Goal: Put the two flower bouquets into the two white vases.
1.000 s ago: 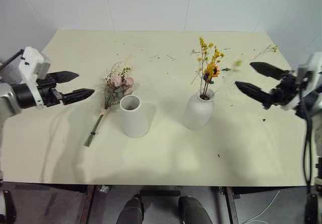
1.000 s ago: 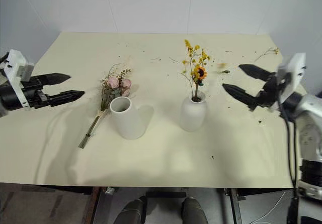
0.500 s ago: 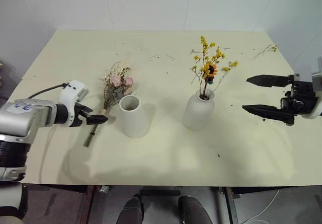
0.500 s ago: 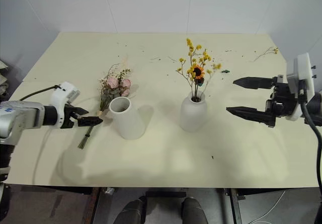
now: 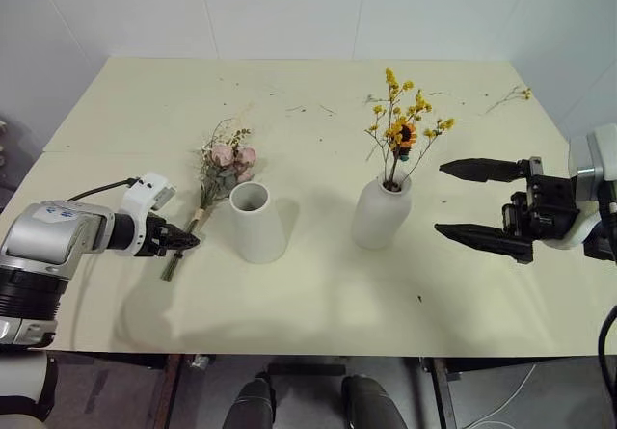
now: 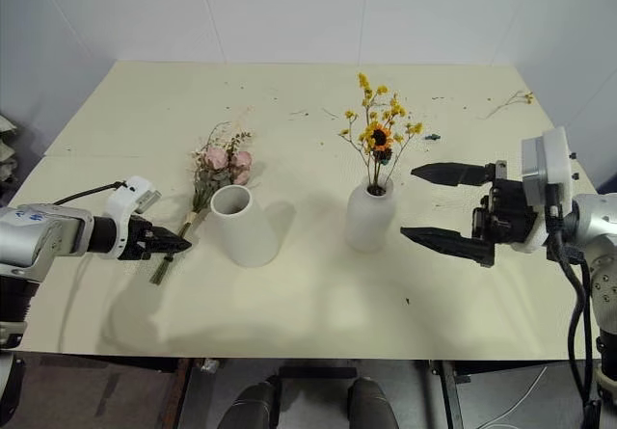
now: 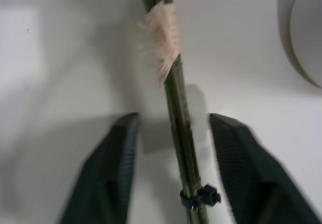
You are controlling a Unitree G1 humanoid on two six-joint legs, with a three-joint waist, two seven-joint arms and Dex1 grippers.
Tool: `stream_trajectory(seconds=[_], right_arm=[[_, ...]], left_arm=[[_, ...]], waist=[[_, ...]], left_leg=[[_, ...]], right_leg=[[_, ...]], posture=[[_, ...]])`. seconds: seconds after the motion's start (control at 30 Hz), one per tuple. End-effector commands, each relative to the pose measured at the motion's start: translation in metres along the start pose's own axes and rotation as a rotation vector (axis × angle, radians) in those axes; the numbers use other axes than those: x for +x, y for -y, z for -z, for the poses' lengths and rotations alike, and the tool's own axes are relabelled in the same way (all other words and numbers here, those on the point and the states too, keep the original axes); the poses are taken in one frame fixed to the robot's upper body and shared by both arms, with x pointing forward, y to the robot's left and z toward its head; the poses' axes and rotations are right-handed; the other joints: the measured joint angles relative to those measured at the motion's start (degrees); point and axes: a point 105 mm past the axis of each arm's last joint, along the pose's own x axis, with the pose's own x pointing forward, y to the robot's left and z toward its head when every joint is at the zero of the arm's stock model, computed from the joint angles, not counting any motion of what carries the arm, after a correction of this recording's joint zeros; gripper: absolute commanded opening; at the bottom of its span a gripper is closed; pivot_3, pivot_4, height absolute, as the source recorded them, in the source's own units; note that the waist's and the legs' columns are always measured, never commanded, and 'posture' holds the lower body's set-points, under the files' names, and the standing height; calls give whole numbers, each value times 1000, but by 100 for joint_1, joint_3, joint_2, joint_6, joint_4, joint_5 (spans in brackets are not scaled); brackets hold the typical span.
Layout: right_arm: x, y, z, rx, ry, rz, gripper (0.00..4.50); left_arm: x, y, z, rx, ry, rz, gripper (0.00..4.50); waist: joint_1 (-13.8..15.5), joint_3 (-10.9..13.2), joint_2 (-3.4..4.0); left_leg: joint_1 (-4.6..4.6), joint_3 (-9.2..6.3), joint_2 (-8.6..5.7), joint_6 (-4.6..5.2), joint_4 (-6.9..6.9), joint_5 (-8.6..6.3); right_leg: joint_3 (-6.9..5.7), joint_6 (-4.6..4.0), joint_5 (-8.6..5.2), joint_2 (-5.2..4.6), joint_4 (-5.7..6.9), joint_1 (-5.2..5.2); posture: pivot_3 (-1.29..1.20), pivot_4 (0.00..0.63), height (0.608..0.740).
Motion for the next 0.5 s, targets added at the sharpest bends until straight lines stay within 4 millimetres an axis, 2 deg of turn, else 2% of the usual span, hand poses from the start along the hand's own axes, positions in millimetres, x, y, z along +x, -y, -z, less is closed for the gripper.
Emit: stream_trajectory(seconds=[0.03,0.13,0.27,0.3,0.37,0.4,0.47,0.5], right_arm=[[-1,-5,-19,-33,50,-4,4500],[0,-11,-20,-5,34,-43,4500],[7,-22,-16,-18,-5,-110,4500],[8,-21,-12,-22,-15,-108,4500],[10,-17,-2,-35,-36,-92,4500],[10,-15,1,-42,-46,-87,4500],[9,-9,4,-52,-56,-61,4500],[9,-6,5,-54,-58,-53,4500]], left_arm=[[-4,-3,0,-3,0,-13,991],[-7,-5,-6,-4,24,-24,31],[-10,-9,-17,-12,90,-47,9],[-10,-10,-28,4,159,-50,9],[-19,-6,-73,21,460,-26,9],[-26,-5,-89,20,583,-21,9],[-50,6,-116,57,832,45,9],[-58,10,-122,72,912,65,9]], waist=[[0,0,0],[3,0,0],[6,0,0],[6,0,0],[13,0,-2],[25,-1,-3],[34,0,-11],[34,-1,-12]], left_leg=[[0,0,0,0,0,0],[0,-1,0,0,0,0],[-1,-1,0,1,2,0],[-1,-1,0,1,4,0],[0,-1,-1,1,10,0],[-3,-4,0,1,20,0],[-14,-7,0,0,38,0],[-17,-7,-1,0,39,0]], right_leg=[[0,0,0,0,0,0],[0,0,0,0,0,0],[-1,0,0,0,3,-1],[-1,0,0,-1,4,-1],[-2,1,1,-1,4,5],[-6,2,3,0,6,4],[-11,5,8,-1,5,4],[-10,8,11,-3,2,5]], posture=[[0,150,740],[0,150,740],[0,150,740],[0,150,740],[0,150,740],[0,150,740],[0,150,740],[0,150,740]])
